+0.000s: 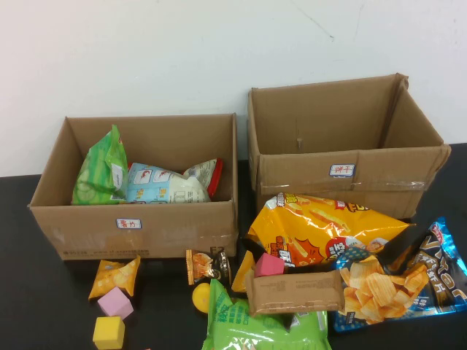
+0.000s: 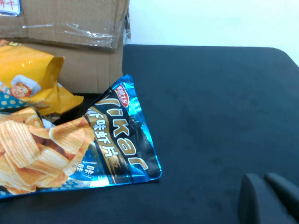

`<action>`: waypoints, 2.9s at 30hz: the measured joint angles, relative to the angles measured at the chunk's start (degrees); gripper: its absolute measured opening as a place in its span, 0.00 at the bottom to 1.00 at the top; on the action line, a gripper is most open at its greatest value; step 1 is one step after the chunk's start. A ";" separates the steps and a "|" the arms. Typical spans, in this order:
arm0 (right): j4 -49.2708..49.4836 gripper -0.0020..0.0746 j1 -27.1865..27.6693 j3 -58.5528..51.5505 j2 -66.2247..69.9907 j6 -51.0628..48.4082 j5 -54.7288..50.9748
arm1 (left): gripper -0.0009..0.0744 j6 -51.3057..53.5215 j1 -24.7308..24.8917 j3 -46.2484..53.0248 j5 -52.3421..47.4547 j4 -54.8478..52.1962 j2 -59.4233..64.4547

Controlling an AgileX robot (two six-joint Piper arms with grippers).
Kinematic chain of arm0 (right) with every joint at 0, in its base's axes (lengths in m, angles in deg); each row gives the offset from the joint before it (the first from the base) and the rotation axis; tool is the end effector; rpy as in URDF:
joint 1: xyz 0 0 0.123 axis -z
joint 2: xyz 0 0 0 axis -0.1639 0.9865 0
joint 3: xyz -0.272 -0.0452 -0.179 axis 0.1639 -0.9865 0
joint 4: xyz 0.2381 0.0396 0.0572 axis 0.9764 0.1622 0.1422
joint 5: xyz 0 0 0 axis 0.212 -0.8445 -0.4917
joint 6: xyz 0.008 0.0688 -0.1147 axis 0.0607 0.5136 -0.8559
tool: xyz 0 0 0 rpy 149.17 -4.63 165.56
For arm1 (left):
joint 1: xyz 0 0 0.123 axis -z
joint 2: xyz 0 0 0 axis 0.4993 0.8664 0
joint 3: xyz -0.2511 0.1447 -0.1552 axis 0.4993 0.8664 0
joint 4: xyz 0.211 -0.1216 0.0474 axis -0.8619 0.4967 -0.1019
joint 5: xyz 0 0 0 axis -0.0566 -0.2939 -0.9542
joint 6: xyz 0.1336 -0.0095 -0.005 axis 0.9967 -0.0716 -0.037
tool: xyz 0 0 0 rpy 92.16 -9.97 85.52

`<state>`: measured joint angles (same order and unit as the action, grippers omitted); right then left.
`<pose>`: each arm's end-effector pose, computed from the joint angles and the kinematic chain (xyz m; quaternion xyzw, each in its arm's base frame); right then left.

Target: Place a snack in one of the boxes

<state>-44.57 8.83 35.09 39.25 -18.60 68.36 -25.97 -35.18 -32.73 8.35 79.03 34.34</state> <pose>0.0466 -0.0114 0.1619 -0.0154 0.7971 -0.0611 0.6005 0.0479 0.0003 0.1656 -0.0534 0.7880 -0.0049 0.6133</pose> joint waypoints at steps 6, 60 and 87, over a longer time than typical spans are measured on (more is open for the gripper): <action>0.00 0.03 0.00 0.00 0.00 0.00 0.00 | 0.01 0.00 0.00 0.00 0.00 0.00 0.00; 37.46 0.03 0.00 -0.12 0.00 16.65 5.26 | 0.01 0.00 0.00 0.00 -0.11 0.25 0.00; 31.35 0.03 -1.96 45.34 42.02 -63.88 -33.20 | 0.01 0.00 0.00 -0.10 -0.45 0.36 0.00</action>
<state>-13.23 6.86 80.43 81.27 -82.48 35.16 -25.97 -35.18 -32.84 7.90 79.40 34.34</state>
